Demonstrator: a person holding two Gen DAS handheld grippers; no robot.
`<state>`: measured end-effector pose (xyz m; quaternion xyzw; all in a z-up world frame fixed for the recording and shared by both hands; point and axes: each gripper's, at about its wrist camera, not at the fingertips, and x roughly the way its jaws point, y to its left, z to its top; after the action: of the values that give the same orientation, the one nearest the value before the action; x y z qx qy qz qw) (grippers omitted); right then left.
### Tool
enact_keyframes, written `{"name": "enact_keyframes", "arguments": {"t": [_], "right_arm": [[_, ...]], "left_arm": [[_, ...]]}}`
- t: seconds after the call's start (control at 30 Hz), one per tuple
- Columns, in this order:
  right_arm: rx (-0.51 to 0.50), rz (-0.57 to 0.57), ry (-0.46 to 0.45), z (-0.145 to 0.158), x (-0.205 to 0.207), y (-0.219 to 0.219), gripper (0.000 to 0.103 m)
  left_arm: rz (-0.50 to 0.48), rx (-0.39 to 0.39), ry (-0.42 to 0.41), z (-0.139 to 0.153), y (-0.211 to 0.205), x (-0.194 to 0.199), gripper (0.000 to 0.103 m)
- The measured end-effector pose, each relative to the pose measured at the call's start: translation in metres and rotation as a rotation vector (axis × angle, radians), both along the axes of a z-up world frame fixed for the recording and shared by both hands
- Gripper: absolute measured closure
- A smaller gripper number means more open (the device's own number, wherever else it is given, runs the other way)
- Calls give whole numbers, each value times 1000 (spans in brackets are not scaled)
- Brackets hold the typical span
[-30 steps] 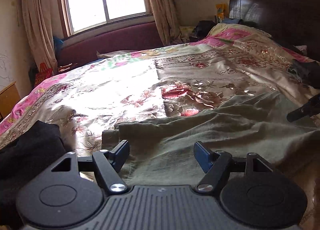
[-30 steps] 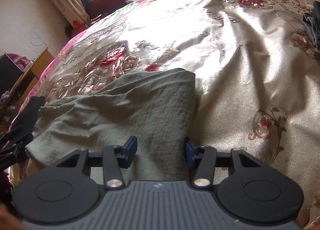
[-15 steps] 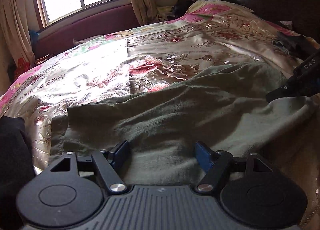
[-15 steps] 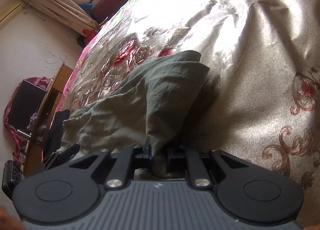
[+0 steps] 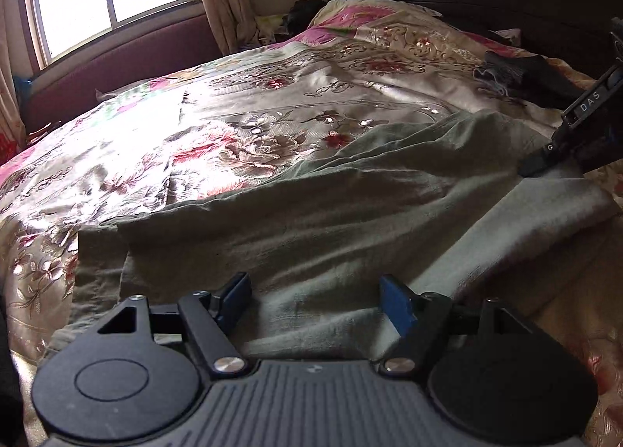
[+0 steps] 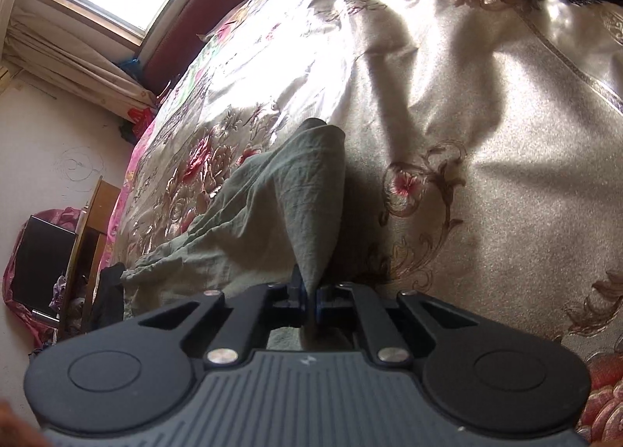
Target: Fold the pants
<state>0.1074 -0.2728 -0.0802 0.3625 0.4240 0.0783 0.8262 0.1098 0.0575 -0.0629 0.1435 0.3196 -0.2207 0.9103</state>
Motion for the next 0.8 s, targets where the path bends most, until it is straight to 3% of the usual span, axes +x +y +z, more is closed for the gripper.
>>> {"name": "enact_keyframes", "arguments": {"t": [0.07, 0.2, 0.27, 0.3, 0.33, 0.47, 0.67, 0.8], "right_arm": [[21, 3, 2, -6, 4, 5, 84], [64, 36, -29, -10, 9, 14, 54], [28, 62, -32, -6, 10, 19, 61], [31, 66, -12, -5, 11, 20, 87], [63, 62, 7, -5, 11, 20, 95], [109, 47, -25, 25, 6, 28, 96], [119, 105, -79, 80, 36, 78, 97], [69, 179, -90, 99, 64, 131, 96]], "left_arm": [[18, 3, -26, 6, 6, 0, 17], [101, -31, -54, 12, 30, 5, 17], [162, -54, -26, 7, 41, 11, 17], [182, -63, -4, 2, 44, 13, 17], [187, -65, 6, -4, 44, 14, 17], [174, -18, -44, -12, 35, 8, 15], [181, -71, -46, -13, 43, 5, 15], [170, -134, -32, -8, 54, -1, 15]]}}
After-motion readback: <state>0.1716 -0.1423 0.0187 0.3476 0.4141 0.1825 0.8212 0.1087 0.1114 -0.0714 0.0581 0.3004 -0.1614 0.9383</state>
